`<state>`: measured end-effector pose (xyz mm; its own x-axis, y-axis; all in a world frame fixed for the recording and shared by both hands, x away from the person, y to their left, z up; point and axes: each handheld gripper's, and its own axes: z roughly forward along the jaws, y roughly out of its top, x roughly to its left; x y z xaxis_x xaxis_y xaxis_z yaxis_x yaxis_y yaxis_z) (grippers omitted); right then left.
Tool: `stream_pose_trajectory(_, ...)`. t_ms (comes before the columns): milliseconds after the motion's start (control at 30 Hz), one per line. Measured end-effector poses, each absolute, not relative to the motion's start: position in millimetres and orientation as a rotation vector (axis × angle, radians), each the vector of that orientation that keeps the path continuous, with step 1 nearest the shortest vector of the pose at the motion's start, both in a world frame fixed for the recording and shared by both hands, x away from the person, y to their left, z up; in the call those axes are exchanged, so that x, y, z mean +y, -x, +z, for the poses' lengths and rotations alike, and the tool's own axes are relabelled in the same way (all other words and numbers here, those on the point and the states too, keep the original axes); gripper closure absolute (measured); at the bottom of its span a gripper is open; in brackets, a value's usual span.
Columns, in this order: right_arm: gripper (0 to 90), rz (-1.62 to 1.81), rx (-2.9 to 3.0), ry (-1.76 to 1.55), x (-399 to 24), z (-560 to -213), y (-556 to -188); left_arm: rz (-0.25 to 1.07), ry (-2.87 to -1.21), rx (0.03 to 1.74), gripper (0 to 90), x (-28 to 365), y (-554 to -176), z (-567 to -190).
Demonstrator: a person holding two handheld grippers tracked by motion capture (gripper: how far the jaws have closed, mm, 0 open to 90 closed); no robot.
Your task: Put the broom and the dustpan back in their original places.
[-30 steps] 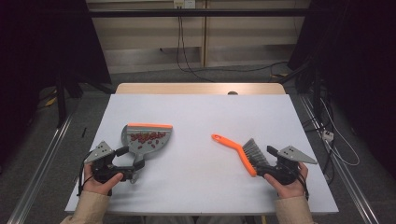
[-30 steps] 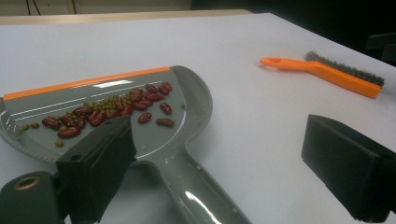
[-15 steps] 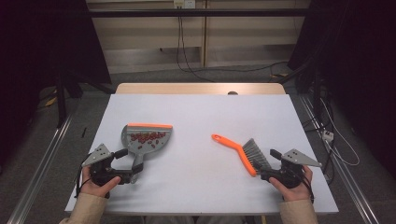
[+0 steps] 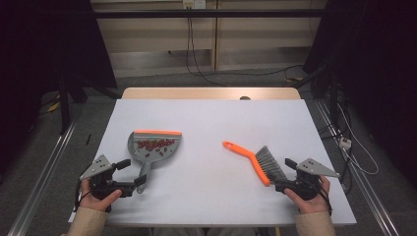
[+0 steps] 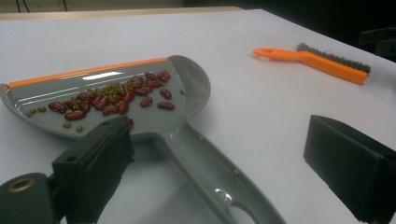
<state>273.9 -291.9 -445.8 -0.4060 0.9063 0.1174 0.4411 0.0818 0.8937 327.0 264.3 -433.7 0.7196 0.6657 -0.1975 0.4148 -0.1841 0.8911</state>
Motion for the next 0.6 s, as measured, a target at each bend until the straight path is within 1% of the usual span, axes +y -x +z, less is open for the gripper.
stream_pose_trajectory(600, 16.9, 1.274, 1.914, -1.315, -288.3, -447.2, -275.4, 0.284, -1.798, 0.846, 7.7, 262.7, -328.6, -433.6)
